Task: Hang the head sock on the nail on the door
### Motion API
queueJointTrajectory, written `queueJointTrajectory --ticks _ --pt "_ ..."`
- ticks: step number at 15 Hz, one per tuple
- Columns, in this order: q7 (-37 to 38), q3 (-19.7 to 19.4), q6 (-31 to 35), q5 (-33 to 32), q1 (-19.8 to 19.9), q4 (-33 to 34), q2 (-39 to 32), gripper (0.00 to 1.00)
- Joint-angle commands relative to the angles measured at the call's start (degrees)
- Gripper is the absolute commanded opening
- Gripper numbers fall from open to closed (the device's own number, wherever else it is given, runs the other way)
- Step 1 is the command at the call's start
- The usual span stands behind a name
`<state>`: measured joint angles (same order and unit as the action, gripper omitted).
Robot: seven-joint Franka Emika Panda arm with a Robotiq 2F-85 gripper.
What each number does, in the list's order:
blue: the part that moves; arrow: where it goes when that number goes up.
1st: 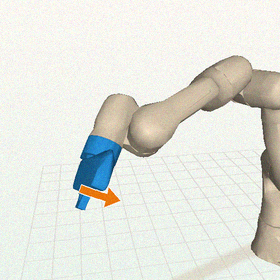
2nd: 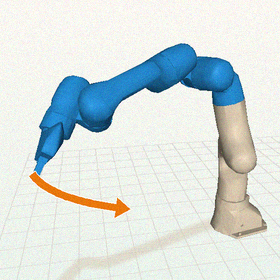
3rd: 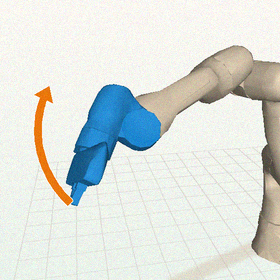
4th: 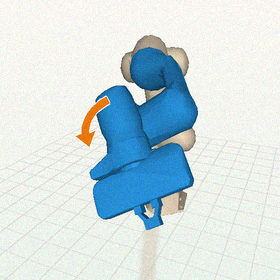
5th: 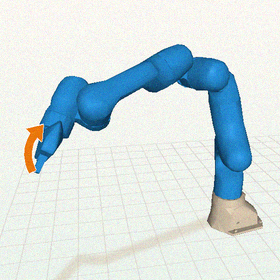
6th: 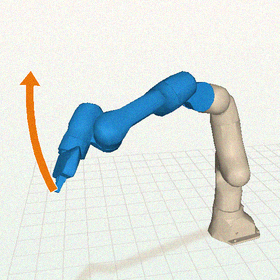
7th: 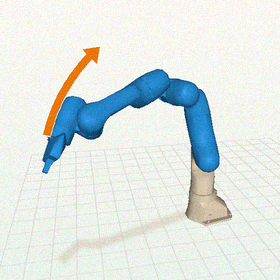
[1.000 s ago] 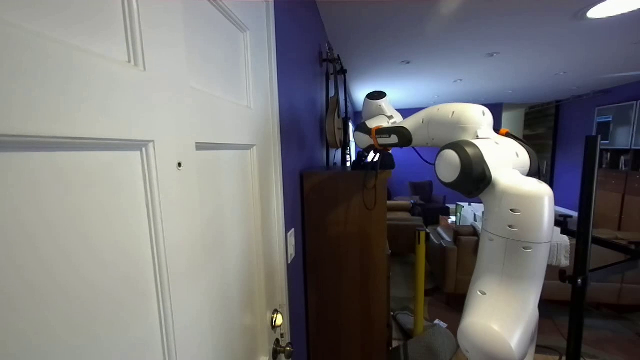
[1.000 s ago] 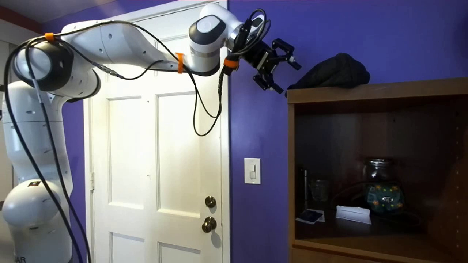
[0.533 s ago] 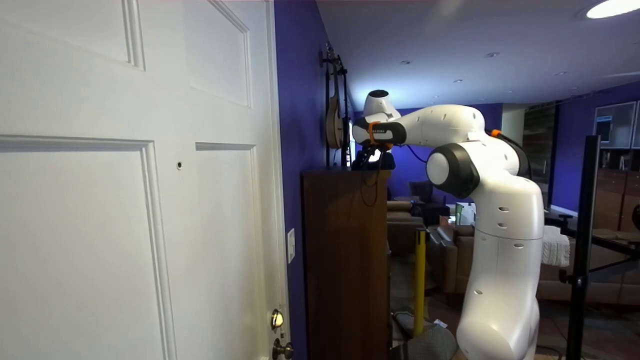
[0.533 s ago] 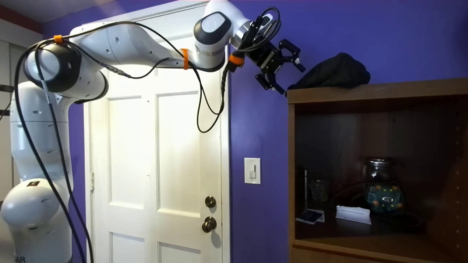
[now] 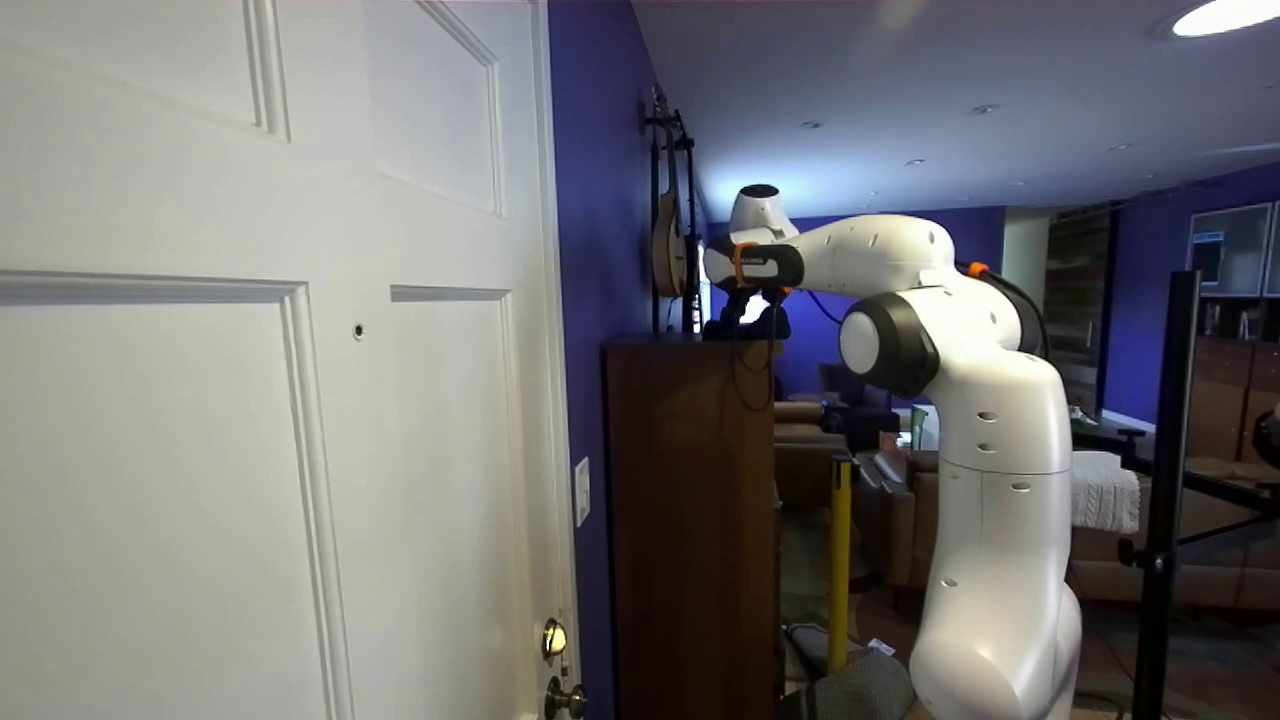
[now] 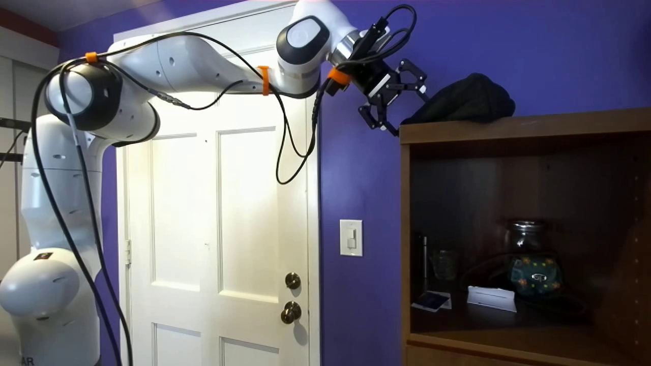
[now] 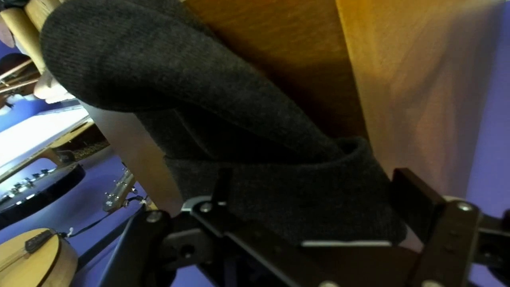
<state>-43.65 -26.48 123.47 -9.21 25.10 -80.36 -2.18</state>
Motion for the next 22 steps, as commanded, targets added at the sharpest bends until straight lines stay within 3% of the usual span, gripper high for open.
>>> queueJointTrajectory --ticks 1,3,13,16,22 --pt "-6.42 -0.07 -2.44 3.57 2.0 4.24 -2.94 0.78" --pt "-7.74 0.08 -2.74 4.21 2.56 4.94 -3.54 0.69" --pt "-10.5 0.75 -6.6 8.55 3.31 7.97 -4.87 0.01" --pt "-8.06 0.92 -11.39 7.58 3.06 10.1 -5.18 0.0" --pt "-0.62 1.35 -27.35 3.15 0.57 16.35 -3.29 0.02"
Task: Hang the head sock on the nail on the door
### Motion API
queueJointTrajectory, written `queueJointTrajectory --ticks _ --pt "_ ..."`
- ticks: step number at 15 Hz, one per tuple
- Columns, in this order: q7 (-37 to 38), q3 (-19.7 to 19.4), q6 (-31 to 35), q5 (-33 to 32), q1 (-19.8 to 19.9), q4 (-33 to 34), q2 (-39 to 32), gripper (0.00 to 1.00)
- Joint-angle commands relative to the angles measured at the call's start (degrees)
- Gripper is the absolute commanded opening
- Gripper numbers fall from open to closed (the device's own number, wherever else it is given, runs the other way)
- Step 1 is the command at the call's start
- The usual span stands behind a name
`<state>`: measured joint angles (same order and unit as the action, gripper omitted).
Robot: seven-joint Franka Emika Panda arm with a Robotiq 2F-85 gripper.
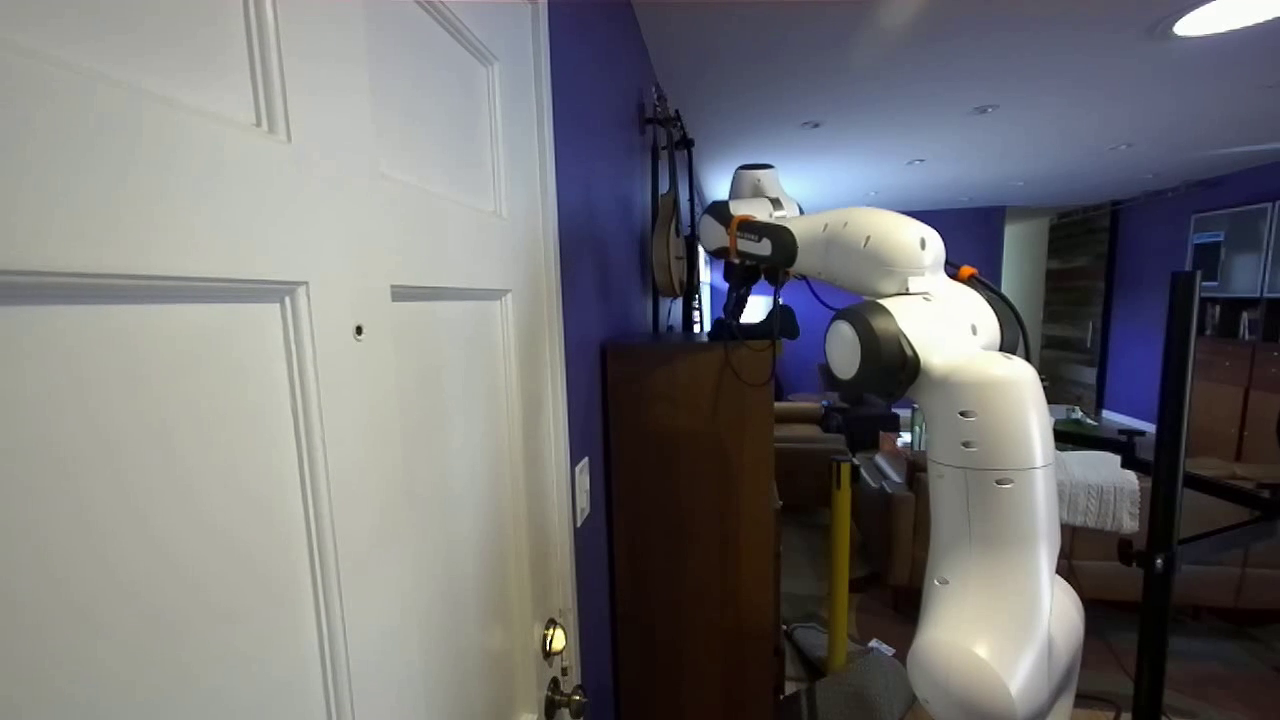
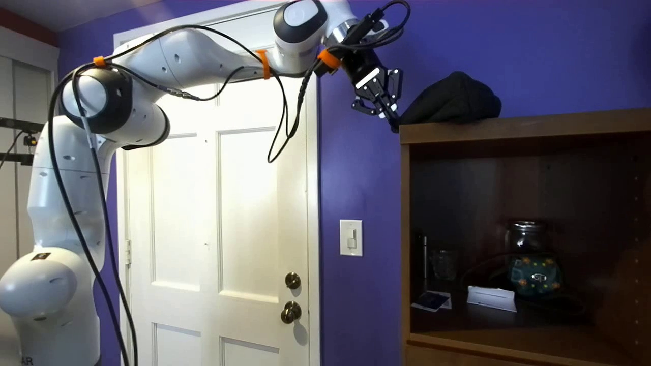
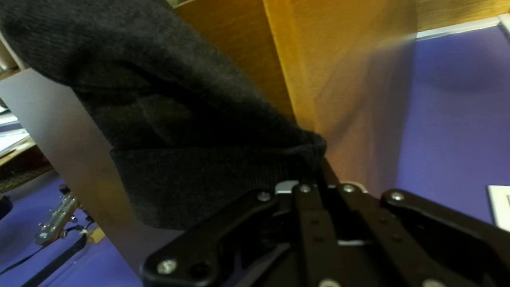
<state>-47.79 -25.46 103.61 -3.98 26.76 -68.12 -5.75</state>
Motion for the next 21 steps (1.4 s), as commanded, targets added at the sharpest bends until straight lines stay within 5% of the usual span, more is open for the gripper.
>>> queueJointTrajectory --ticks 1,12,21 --pt "4.23 0.63 -9.17 -2.08 -1.49 4.78 0.75 0.02" --pt "8.34 5.94 -20.07 1.06 -9.12 3.98 7.14 0.02" --pt "3.9 8.64 -17.2 -0.19 -11.87 -10.54 11.9 0.02"
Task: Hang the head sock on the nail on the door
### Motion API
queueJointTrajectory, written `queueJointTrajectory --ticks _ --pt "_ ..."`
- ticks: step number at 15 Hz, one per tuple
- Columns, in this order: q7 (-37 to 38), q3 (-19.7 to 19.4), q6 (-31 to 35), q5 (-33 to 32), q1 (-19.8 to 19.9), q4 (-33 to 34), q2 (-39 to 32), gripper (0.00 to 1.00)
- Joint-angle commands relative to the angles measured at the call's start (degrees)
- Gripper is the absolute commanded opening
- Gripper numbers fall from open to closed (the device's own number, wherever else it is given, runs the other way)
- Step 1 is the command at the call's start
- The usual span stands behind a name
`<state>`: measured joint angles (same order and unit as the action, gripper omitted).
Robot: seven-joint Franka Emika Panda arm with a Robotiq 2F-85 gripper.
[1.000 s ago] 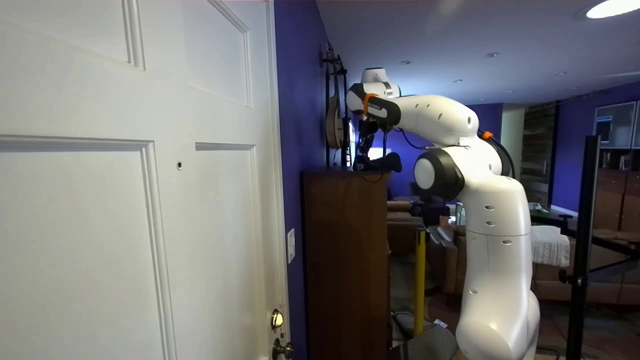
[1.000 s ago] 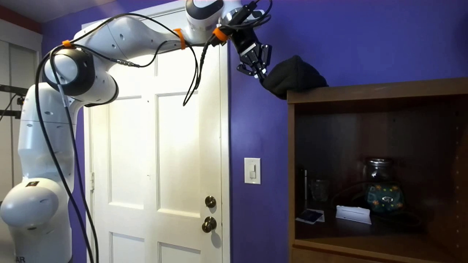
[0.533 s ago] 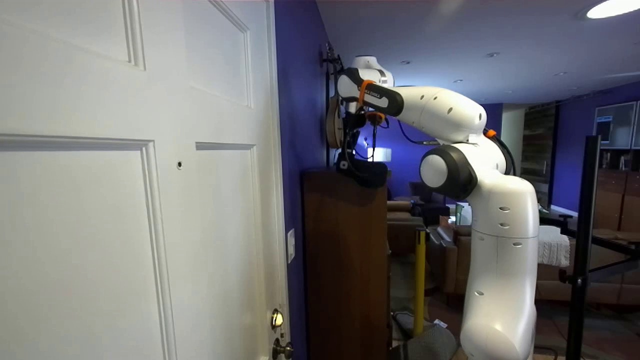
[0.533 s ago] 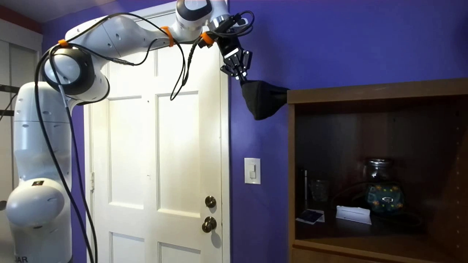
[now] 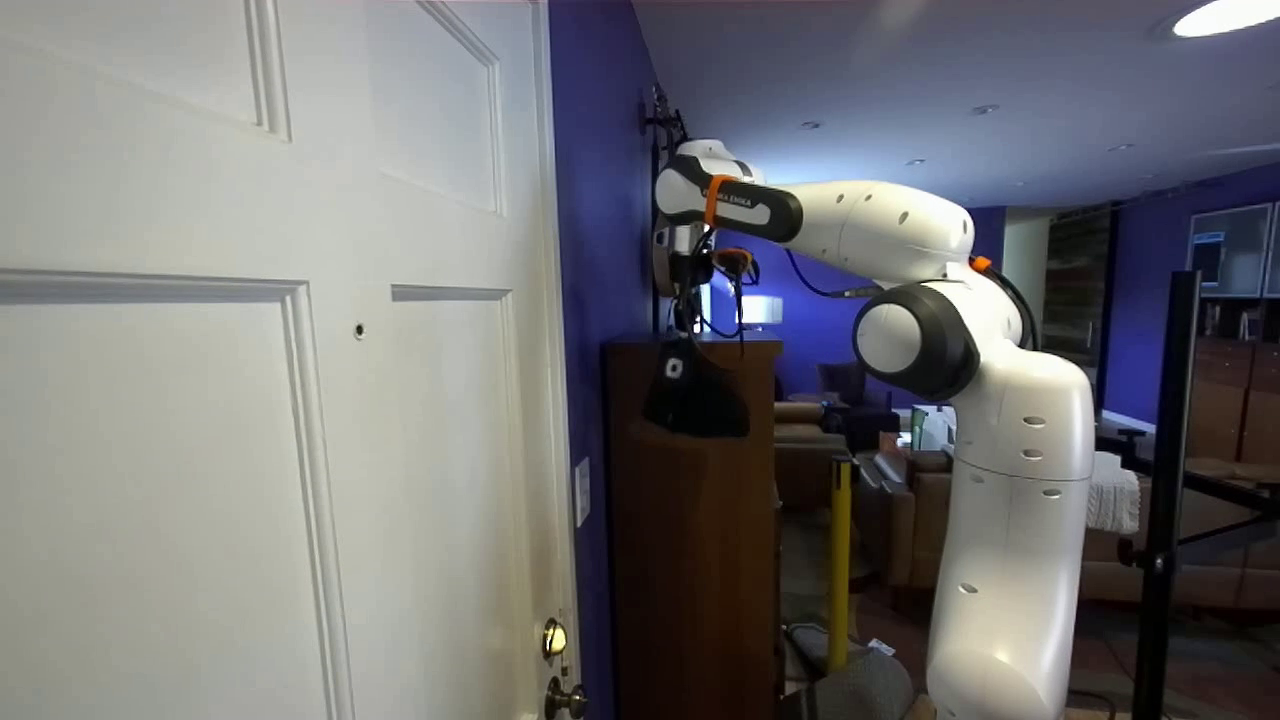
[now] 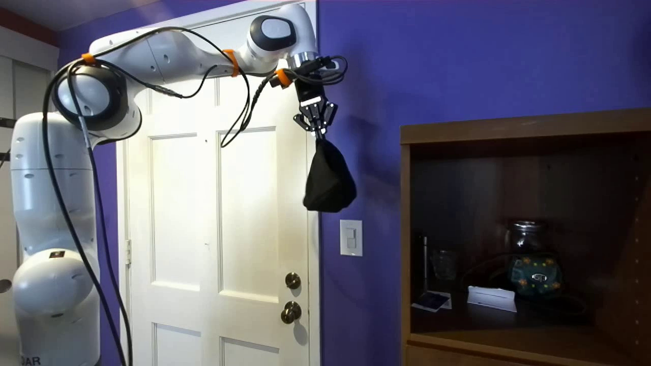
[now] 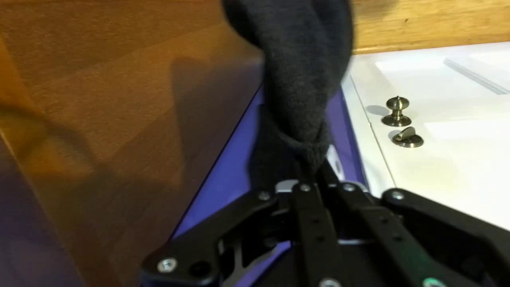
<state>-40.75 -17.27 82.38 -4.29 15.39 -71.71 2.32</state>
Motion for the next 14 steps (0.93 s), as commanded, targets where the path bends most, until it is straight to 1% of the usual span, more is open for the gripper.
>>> queueJointTrajectory --ticks 1,4,10,11,14 --pt "-0.84 0.16 0.75 0.0 -0.07 -1.46 0.37 0.07" --pt "-2.37 0.26 2.76 0.0 -0.08 -4.35 1.25 0.07" --pt "-2.55 0.32 2.81 0.0 -0.1 -4.8 1.89 0.07" --pt "-2.55 0.32 2.82 0.0 -0.1 -4.82 1.89 0.02" --pt "0.34 1.71 1.13 0.82 -1.13 -7.95 3.97 0.02"
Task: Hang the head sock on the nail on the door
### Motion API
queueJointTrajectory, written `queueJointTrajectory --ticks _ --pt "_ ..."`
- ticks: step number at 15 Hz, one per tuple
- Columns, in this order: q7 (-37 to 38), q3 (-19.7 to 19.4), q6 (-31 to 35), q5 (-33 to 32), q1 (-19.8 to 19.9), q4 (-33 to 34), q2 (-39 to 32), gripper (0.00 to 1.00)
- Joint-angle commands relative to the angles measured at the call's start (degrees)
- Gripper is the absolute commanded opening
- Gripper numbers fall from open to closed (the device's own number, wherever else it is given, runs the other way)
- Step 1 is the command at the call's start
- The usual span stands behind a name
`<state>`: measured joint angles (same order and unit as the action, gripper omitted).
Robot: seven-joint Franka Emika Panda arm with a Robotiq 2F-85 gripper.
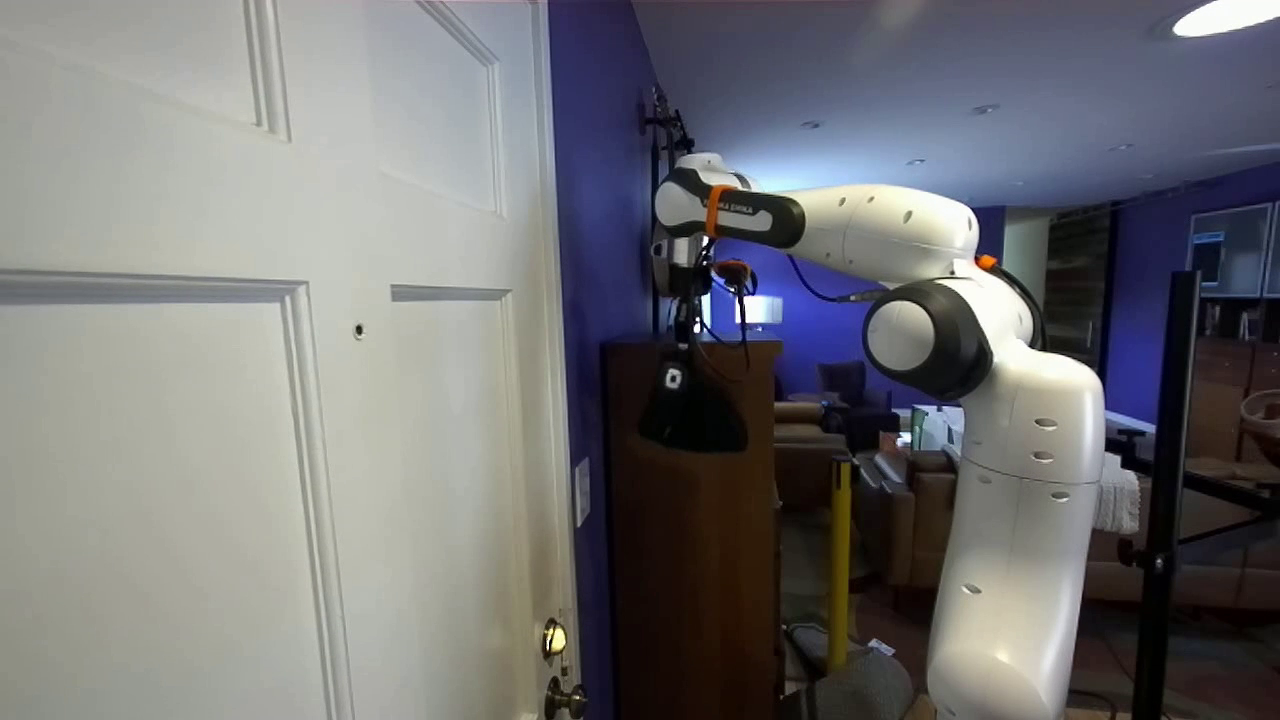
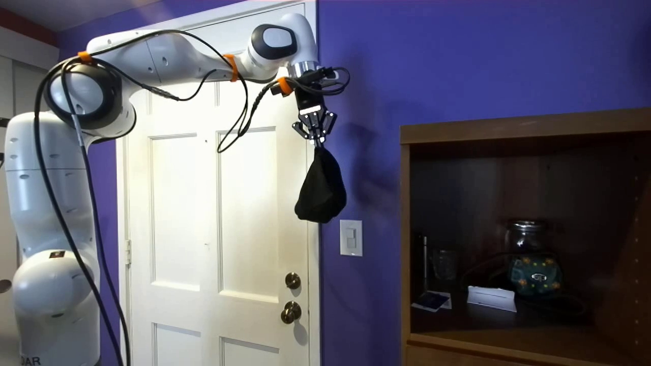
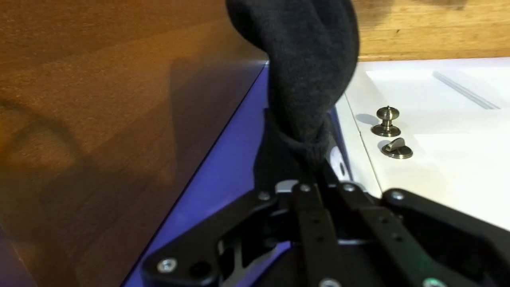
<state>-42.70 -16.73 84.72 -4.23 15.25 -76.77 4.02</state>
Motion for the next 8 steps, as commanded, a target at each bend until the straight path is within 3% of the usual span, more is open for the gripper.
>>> queueJointTrajectory --ticks 1,8 --pt "2.88 1.69 -1.24 0.89 -1.26 -4.18 3.12 0.02" --pt "6.24 5.8 1.38 2.96 -6.12 -20.27 14.62 0.02"
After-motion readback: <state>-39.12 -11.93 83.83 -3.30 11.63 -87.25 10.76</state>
